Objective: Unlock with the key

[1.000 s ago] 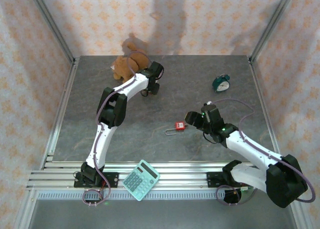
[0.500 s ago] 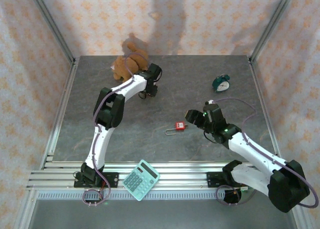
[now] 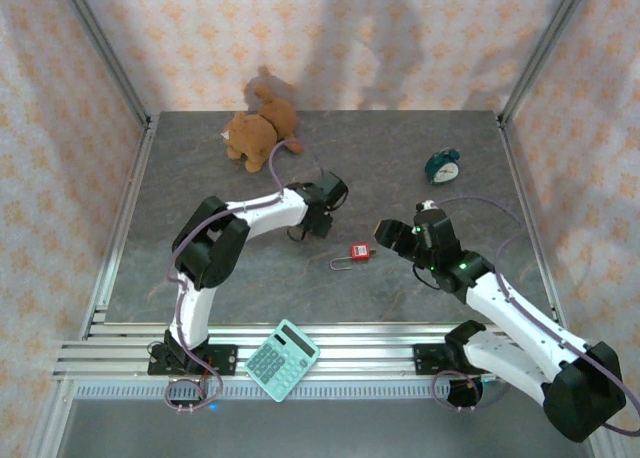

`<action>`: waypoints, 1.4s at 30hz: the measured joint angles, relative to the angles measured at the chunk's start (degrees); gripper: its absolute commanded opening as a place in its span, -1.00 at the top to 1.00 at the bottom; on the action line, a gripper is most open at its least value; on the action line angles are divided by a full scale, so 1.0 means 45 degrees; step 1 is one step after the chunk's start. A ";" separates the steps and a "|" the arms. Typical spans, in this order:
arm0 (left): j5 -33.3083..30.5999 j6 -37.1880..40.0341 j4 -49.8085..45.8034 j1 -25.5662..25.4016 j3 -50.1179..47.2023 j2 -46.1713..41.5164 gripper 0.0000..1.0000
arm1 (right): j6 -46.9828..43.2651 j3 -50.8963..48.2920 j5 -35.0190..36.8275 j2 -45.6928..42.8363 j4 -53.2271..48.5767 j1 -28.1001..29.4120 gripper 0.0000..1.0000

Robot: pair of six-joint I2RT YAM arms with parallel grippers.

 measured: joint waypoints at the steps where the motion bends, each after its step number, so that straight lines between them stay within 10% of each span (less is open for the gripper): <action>1: 0.0112 0.0024 0.0102 -0.0175 -0.0369 -0.0228 -0.02 | 0.0000 0.0010 0.0000 -0.0097 -0.0097 0.0000 -0.46; 14: -0.0287 -0.0151 0.0457 -0.0053 -0.2754 -0.4114 -0.61 | 0.0097 0.0510 -0.0525 0.0374 -0.0476 0.0413 -0.34; 19: -0.0952 -0.1695 0.0971 0.2079 -0.4537 -0.7936 -0.60 | -0.0792 0.2001 -0.0835 0.2336 -0.0588 0.1608 -0.15; 23: -0.1899 -0.3361 0.1005 0.4041 -0.6125 -1.0462 -0.60 | -0.2463 0.4823 -0.0903 0.5600 -0.1175 0.2880 0.10; 30: -0.1802 -0.5265 0.0335 0.5591 -0.8136 -1.3775 -0.60 | -0.5576 1.1434 -0.0962 1.2483 -0.2229 0.4711 0.00; 42: -0.1909 -0.7334 -0.0869 0.6052 -0.9530 -1.7010 -0.60 | -0.7631 2.0720 -0.1248 2.0235 -0.4357 0.5226 -0.16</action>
